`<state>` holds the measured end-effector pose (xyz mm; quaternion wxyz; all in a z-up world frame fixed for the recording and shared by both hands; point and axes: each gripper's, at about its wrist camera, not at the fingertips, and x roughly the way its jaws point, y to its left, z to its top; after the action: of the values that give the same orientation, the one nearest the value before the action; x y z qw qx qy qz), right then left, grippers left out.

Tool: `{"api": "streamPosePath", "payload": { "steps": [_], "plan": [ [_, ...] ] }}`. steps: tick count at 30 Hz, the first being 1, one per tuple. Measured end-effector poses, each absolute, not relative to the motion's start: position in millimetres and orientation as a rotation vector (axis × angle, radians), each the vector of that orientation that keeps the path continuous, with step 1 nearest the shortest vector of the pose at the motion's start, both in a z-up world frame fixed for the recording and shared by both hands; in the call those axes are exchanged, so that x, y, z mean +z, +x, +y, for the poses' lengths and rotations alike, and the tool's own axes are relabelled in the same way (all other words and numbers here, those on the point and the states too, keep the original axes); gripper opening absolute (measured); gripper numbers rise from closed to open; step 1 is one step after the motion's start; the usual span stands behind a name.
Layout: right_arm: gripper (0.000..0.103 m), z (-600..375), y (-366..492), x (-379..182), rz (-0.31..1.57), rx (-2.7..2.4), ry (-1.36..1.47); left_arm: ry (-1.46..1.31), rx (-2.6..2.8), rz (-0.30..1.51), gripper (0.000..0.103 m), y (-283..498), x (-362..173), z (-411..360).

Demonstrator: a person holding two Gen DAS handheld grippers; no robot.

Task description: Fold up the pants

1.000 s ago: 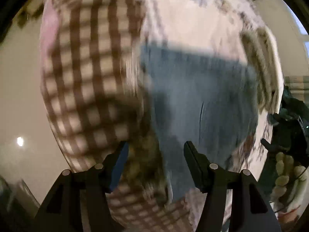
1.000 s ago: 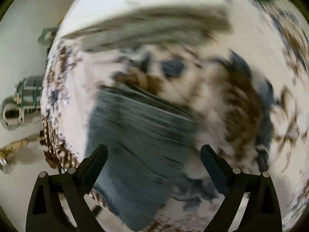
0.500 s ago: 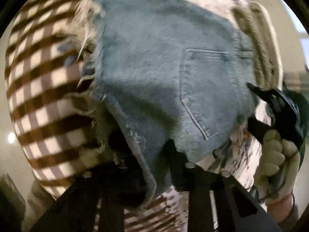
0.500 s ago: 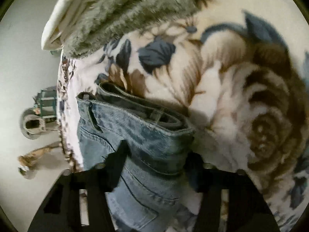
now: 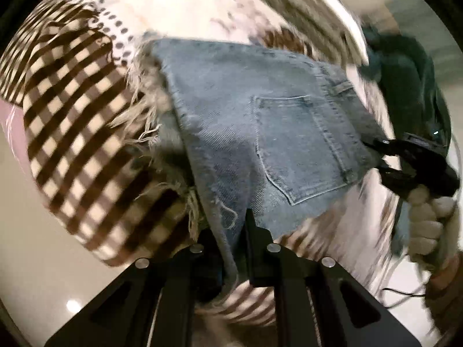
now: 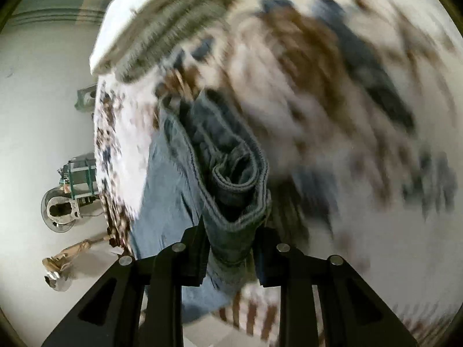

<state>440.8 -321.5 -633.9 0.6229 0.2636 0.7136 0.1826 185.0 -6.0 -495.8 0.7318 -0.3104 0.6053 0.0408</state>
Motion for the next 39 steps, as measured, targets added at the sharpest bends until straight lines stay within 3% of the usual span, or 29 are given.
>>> {"api": "streamPosePath", "payload": {
  "steps": [4, 6, 7, 8, 9, 10, 11, 12, 16, 20, 22, 32, 34, 35, 39],
  "plan": [
    [0.028, -337.1, 373.5, -649.0, 1.724, 0.395, 0.535, -0.767, 0.116, 1.385, 0.016, 158.1, -533.4, 13.2],
    [0.035, -346.5, 364.4, -656.9, 1.737, 0.395, 0.526, -0.878, 0.176, 1.345, 0.023, 147.9, -535.8, 23.6],
    [0.047, -351.2, 361.7, -660.8, 1.743, 0.388, 0.524, -0.934, 0.211, 1.303, 0.026, 140.2, -530.5, 26.2],
    [0.054, -355.0, 360.3, -662.7, 1.742, 0.398, 0.546, -0.968, 0.243, 1.273, 0.034, 132.4, -524.0, 27.2],
    [0.069, -355.5, 360.6, -664.0, 1.731, 0.407, 0.565, -1.019, 0.284, 1.222, 0.046, 122.7, -516.3, 28.3],
    [0.075, -359.9, 360.4, -663.1, 1.709, 0.415, 0.566, -1.053, 0.325, 1.184, 0.055, 113.3, -510.1, 28.6],
    [0.075, -362.4, 360.2, -662.7, 1.695, 0.427, 0.568, -1.098, 0.375, 1.140, 0.072, 101.8, -503.8, 26.4],
    [0.075, -363.5, 361.3, -663.5, 1.684, 0.439, 0.573, -1.151, 0.414, 1.086, 0.073, 89.4, -498.1, 22.5],
    [0.075, -356.0, 383.5, -689.1, 1.702, 0.412, 0.602, -1.337, 0.513, 0.973, 0.074, 60.6, -502.1, 1.0],
    [0.074, -355.7, 385.2, -714.6, 1.706, 0.368, 0.827, -1.565, 0.517, 0.891, 0.074, 77.1, -539.3, -26.7],
    [0.066, -347.6, 384.4, -716.8, 1.702, 0.365, 0.882, -1.644, 0.517, 0.825, 0.074, 92.1, -554.7, -34.4],
    [0.065, -329.0, 383.5, -734.3, 1.718, 0.452, 0.929, -1.691, 0.633, 0.775, 0.072, 109.8, -579.0, -24.5],
    [0.043, -334.0, 380.8, -736.4, 1.702, 0.444, 0.945, -1.644, 0.632, 0.771, 0.054, 109.9, -571.4, -24.5],
    [0.039, -336.3, 378.9, -735.3, 1.694, 0.450, 0.965, -1.622, 0.615, 0.756, 0.039, 108.4, -564.4, -23.6],
    [0.034, -335.8, 374.9, -725.0, 1.668, 0.511, 0.971, -1.551, 0.530, 0.675, 0.037, 107.8, -555.2, -15.6]
  ]
}}
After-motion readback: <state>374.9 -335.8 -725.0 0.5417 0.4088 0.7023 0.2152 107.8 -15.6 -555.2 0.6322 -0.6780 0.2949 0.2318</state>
